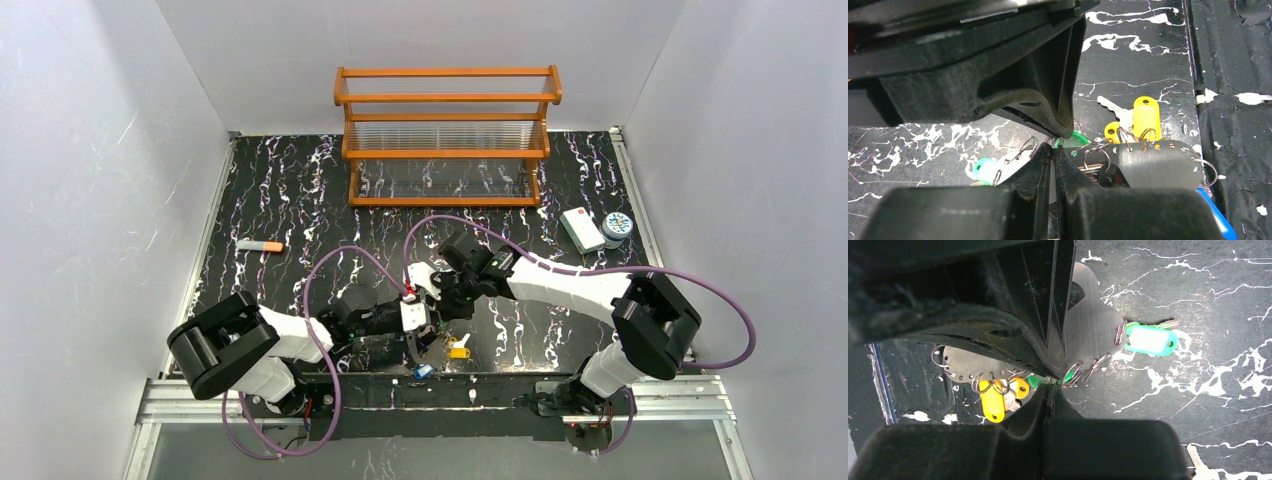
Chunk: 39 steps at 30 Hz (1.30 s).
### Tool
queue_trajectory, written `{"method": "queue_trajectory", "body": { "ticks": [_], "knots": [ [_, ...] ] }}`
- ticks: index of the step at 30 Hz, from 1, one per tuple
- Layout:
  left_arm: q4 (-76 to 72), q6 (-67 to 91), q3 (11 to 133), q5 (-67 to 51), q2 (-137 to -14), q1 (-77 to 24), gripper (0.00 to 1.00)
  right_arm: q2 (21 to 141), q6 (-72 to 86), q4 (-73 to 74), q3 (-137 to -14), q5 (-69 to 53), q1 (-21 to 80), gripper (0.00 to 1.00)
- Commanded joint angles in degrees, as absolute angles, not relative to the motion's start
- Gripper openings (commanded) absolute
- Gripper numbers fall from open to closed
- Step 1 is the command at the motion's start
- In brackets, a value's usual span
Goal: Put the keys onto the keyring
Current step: Adjust the key on the keyring.
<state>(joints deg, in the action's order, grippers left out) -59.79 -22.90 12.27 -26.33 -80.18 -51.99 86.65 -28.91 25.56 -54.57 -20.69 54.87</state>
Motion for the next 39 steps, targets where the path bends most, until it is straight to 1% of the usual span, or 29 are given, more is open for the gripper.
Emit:
{"method": "queue_trajectory", "body": {
  "ticks": [1,3,6,7,8,9,10,13,15,19,24,28,34,39],
  "knots": [
    [-60.73,-23.1,12.63,-25.68,-79.77,-52.43,0.0,86.25,-29.44,23.93,-55.19,-22.83,55.18,0.01],
    [-60.8,-22.27,12.28,-24.62,-78.93,-52.38,0.0,85.94,-28.9,22.92,-54.35,-22.64,55.04,0.02],
    [-61.6,-20.53,11.56,-23.05,-77.43,-52.43,0.0,84.72,-27.72,20.11,-52.31,-21.97,54.6,0.11],
    [-62.37,-19.77,11.19,-22.48,-76.65,-52.39,0.0,84.21,-27.21,19.26,-51.68,-22.05,54.32,0.19],
    [-63.16,-18.73,10.65,-21.7,-76.05,-52.38,0.0,83.67,-26.66,18.57,-51.15,-22.25,53.82,0.24],
    [-64.46,-17.6,10.04,-20.84,-75.54,-52.38,0.0,82.99,-26.05,17.4,-50.57,-22.81,53.32,0.3],
    [-66.13,-16.31,9.02,-19.99,-75.1,-52.4,0.0,81.94,-25.42,16.45,-50.01,-23.33,52.63,0.34],
    [-72.56,-12.53,6.41,-17.84,-74.75,-52.4,0.0,79.0,-23.69,13.18,-47.96,-25.0,50.71,0.42],
    [-76.28,-10.45,5.26,-17.6,-74.94,-52.41,0.0,76.88,-22.76,10.58,-46.35,-27.18,49.65,0.44],
    [-83.03,-7.63,3.72,-18.02,-75.78,-52.38,0.0,72.96,-20.88,5.48,-43.33,-32.07,47.43,0.43],
    [-86.96,-6.74,3.4,-19.96,-75.96,-52.45,0.0,69.0,-19.53,-1.85,-38.92,-37.17,46.58,0.38],
    [-88.17,-6.5,3.73,-22.38,-76.03,-52.43,0.0,67.0,-19.91,-6.85,-36.23,-39.14,46.49,0.37],
    [-88.59,-5.78,3.13,-22.67,-75.46,-52.38,0.0,63.36,-24.04,-10.87,-32.19,-40.81,46.49,0.36],
    [-88.59,-5.65,2.81,-22.25,-74.82,-52.39,0.0,62.26,-24.39,-12.96,-30.35,-41.23,46.49,0.3]
  ]
}}
